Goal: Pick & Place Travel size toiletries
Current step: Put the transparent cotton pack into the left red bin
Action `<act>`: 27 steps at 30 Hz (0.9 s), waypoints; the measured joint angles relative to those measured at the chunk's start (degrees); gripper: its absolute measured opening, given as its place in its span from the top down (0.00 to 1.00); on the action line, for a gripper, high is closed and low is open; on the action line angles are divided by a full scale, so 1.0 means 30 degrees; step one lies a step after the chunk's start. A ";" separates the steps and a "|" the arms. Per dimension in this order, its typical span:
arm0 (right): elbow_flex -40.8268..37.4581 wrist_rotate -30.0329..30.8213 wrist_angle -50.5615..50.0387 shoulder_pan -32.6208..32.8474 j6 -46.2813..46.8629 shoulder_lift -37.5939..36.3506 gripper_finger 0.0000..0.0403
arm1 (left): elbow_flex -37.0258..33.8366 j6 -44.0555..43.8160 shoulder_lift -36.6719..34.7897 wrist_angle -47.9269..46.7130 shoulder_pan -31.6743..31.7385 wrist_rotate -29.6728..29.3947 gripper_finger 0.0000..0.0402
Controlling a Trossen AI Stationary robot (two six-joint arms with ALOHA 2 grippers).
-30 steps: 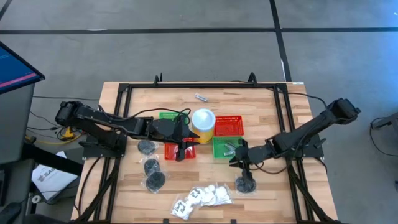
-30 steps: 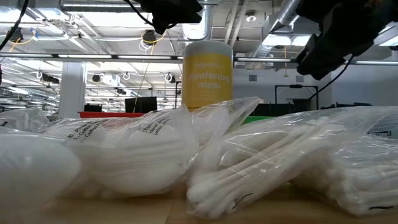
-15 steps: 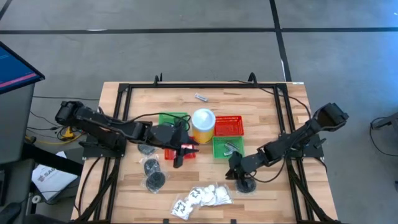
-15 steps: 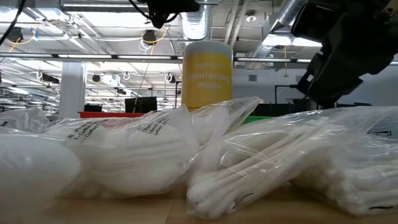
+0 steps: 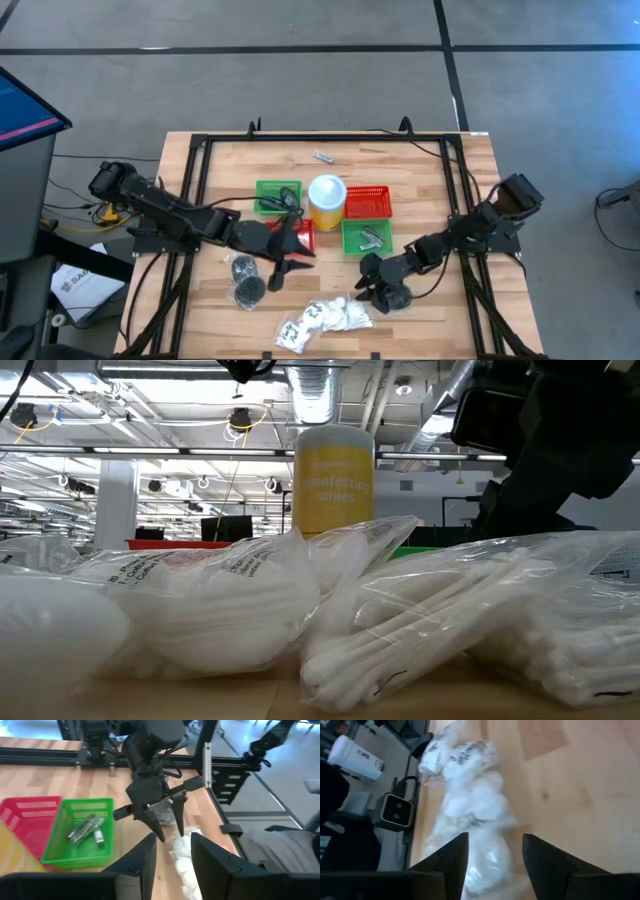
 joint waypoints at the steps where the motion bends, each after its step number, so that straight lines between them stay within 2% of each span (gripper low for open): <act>1: 0.0259 -0.0012 0.0051 0.0068 0.0049 0.0330 0.55 | 0.0000 -0.0031 0.0000 0.0021 -0.0159 -0.0005 0.72; 12: 0.2539 -0.0918 -0.0099 0.0362 0.0250 0.2893 0.50 | 0.0007 -0.0780 0.0332 0.0280 -0.1779 -0.0979 0.72; 18: 0.2528 -0.0937 -0.1132 0.0236 0.0892 0.2782 0.52 | 0.0011 -0.1005 0.0538 0.0252 -0.2461 -0.1811 0.72; 27: 0.2532 -0.0895 -0.0193 0.0232 0.1479 0.2909 0.52 | 0.0007 -0.1011 0.0539 0.0523 -0.2606 -0.1901 0.72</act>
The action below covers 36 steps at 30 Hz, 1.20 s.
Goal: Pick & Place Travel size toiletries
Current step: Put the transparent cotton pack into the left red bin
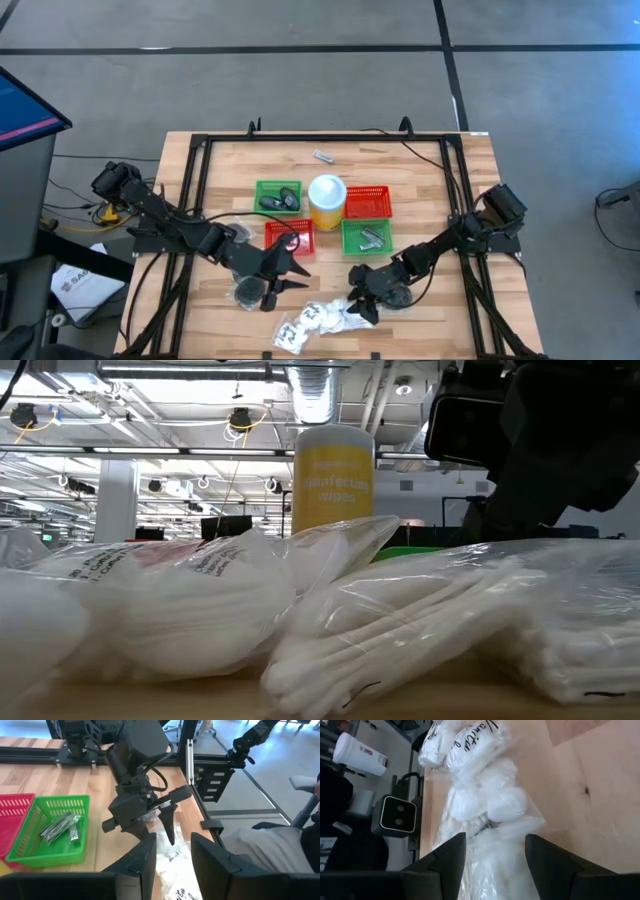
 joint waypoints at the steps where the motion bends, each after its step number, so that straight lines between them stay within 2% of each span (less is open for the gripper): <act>1: 0.0000 0.0055 -0.0007 0.0000 -0.0001 0.0000 0.52 | 0.0000 -0.0001 0.0000 0.0007 0.0005 0.0000 0.72; 7: 0.0000 0.1029 -0.0010 -0.0015 -0.0014 0.0000 0.55 | 0.0000 -0.0001 0.0000 0.0102 0.0005 0.0007 0.72; 15: 0.0000 0.1125 -0.0074 -0.0160 -0.0095 0.0010 0.61 | 0.0000 -0.0125 0.0117 0.0207 0.0005 0.0015 0.72; 24: 0.0694 0.1013 0.0665 -0.0592 0.0000 0.2062 0.67 | -0.0007 -0.0438 0.0470 0.0250 0.0005 -0.0051 0.72; 27: 0.1300 0.0025 0.0494 -0.0843 -0.0339 0.2229 0.75 | -0.0007 -0.0444 0.0474 0.0329 0.0005 -0.0066 0.72; 31: 0.1625 -0.0100 -0.0094 -0.0892 -0.1321 0.2101 0.95 | -0.0007 -0.0438 0.0474 0.0409 0.0005 -0.0068 0.72; 36: 0.1836 -0.0181 -0.0338 -0.0874 -0.1661 0.1886 0.99 | -0.0007 -0.0438 0.0466 0.0417 0.0005 -0.0138 0.72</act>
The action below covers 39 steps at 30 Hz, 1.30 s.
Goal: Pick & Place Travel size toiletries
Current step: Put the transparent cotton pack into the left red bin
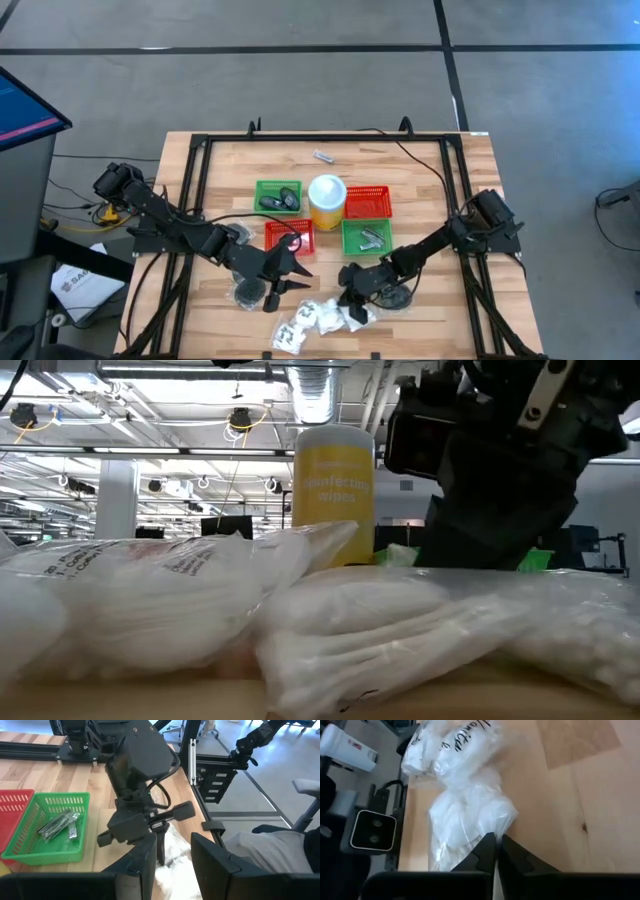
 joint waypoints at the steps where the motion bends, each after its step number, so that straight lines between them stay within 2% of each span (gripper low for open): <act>1: 0.0054 0.0000 -0.0107 0.0000 -0.0106 -0.0072 0.99 | 0.0000 0.0000 0.0000 -0.0026 0.0000 0.0000 0.72; 7: 0.0217 0.0143 -0.1363 0.0002 -0.0570 -0.1545 1.00 | 0.0000 0.0004 0.0000 -0.0006 0.0000 0.0003 0.72; 12: 0.0213 0.1437 -0.2746 0.0198 -0.1604 -0.3798 1.00 | 0.0000 0.0007 0.0000 -0.0001 0.0000 0.0009 0.72; 19: 0.0221 0.2457 -0.3596 0.0552 -0.2393 -0.5435 1.00 | 0.0000 0.0007 0.0000 0.0036 0.0000 0.0015 0.72; 27: 0.0204 0.3388 -0.4016 0.0724 -0.2842 -0.6451 1.00 | 0.0000 0.0015 -0.0007 0.0096 0.0000 0.0022 0.72; 39: 0.0204 0.4176 -0.3530 0.0978 -0.2937 -0.6418 1.00 | 0.0000 0.0015 -0.0007 0.0138 0.0000 0.0029 0.72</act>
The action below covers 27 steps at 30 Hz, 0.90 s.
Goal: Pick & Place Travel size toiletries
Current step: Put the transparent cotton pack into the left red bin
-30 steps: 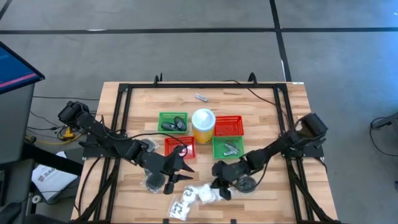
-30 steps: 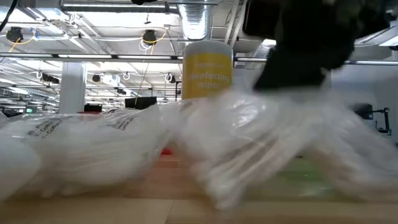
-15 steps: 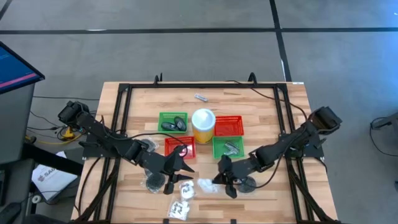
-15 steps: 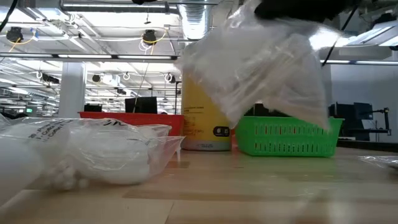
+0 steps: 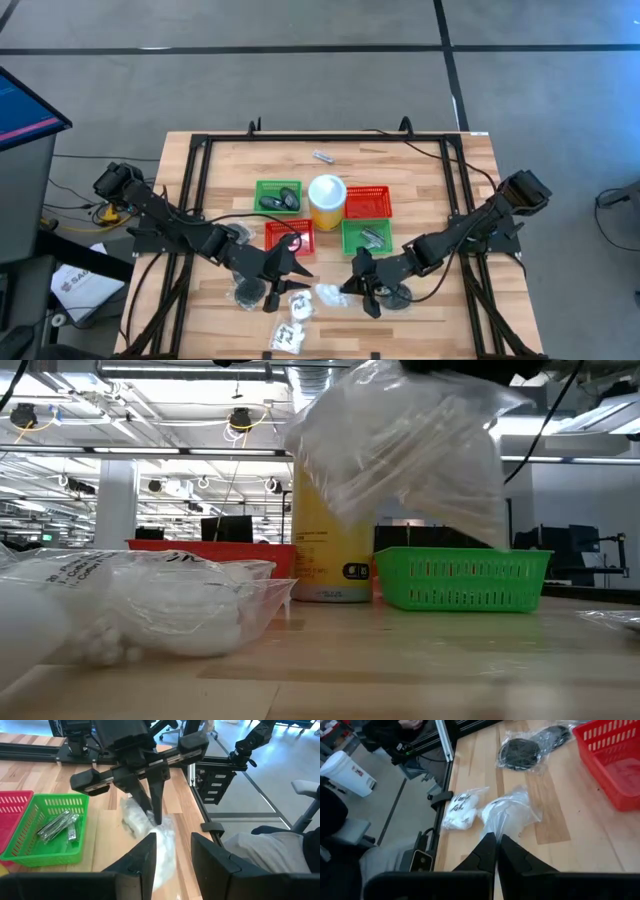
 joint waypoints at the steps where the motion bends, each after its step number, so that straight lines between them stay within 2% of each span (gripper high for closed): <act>1: 0.0000 0.0077 0.0004 0.0035 0.0001 0.0000 1.00 | 0.0000 0.0000 0.0000 0.0040 0.0000 0.0000 0.72; 15: 0.0000 0.0071 0.0627 0.0312 -0.0291 0.0022 1.00 | 0.0013 0.0015 0.2804 0.3169 0.0590 0.0121 0.72; 19: 0.0000 0.0071 0.0640 0.0312 -0.0436 0.0022 1.00 | 0.0015 0.0015 0.3808 0.4956 0.1024 0.1860 0.72; 27: 0.0000 0.0071 0.0695 0.0312 -0.0440 0.0022 1.00 | -0.0001 -0.0044 0.5162 0.6811 0.1841 0.3439 0.72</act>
